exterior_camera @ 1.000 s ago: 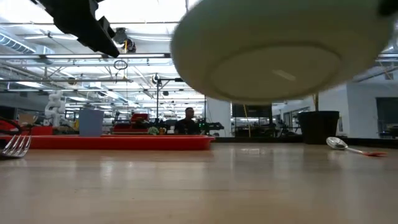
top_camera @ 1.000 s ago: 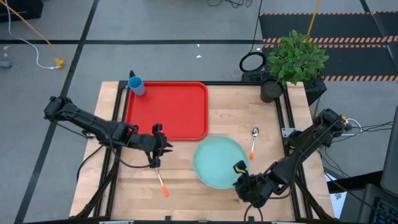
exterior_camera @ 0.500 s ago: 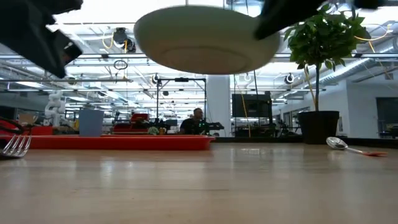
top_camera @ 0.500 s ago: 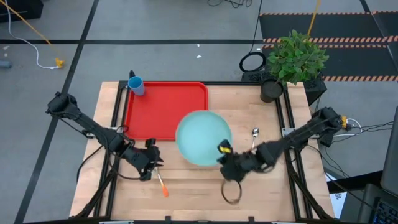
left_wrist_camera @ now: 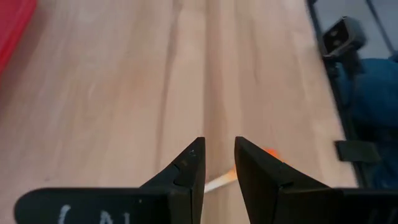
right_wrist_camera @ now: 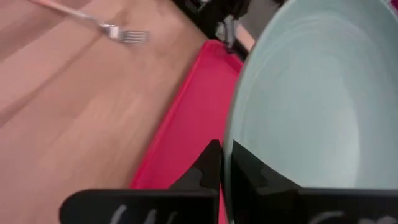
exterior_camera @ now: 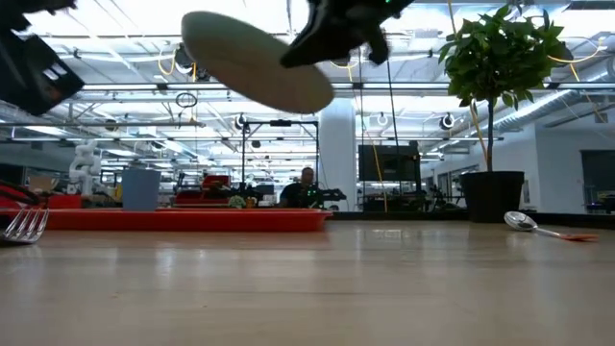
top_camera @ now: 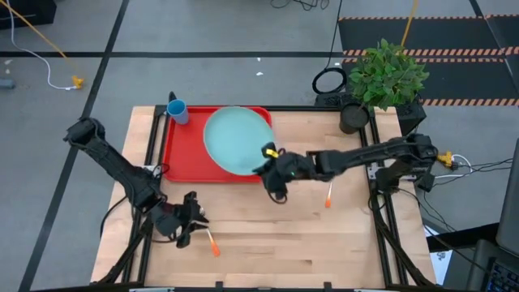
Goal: Pick and place plate/cup/fork/spoon on tray
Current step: Put the light green plate on the red serving tray
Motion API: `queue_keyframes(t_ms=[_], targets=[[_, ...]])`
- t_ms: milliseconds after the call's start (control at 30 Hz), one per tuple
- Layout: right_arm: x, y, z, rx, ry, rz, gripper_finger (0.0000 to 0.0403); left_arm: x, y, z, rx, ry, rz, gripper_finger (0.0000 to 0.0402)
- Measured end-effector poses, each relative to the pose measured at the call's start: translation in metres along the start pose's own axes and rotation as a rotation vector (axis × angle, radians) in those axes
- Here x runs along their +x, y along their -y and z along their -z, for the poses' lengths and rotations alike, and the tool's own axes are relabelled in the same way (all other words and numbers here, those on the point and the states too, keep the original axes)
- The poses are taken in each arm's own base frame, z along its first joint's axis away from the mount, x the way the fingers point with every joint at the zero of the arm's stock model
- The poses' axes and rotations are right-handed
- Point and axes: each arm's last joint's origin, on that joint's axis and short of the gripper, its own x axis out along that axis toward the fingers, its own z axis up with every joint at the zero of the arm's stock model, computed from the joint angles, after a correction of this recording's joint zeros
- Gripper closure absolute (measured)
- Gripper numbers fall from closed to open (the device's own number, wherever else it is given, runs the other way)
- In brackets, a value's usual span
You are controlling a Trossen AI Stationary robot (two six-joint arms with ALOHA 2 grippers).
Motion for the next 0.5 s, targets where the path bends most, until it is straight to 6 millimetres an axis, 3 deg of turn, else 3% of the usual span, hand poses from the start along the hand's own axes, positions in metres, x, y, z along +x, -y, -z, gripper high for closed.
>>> queue_keyframes(t_ms=[233, 500], targets=[[0.041, 0.01, 0.015, -0.021, 0.057, 0.102, 0.0403, -0.007, 0.012, 0.009, -0.015, 0.02, 0.024, 0.0314], [0.097, 0.025, 0.02, 0.1, 0.082, 0.063, 0.0403, -0.008, 0.015, 0.01, -0.006, 0.045, 0.024, 0.0314]])
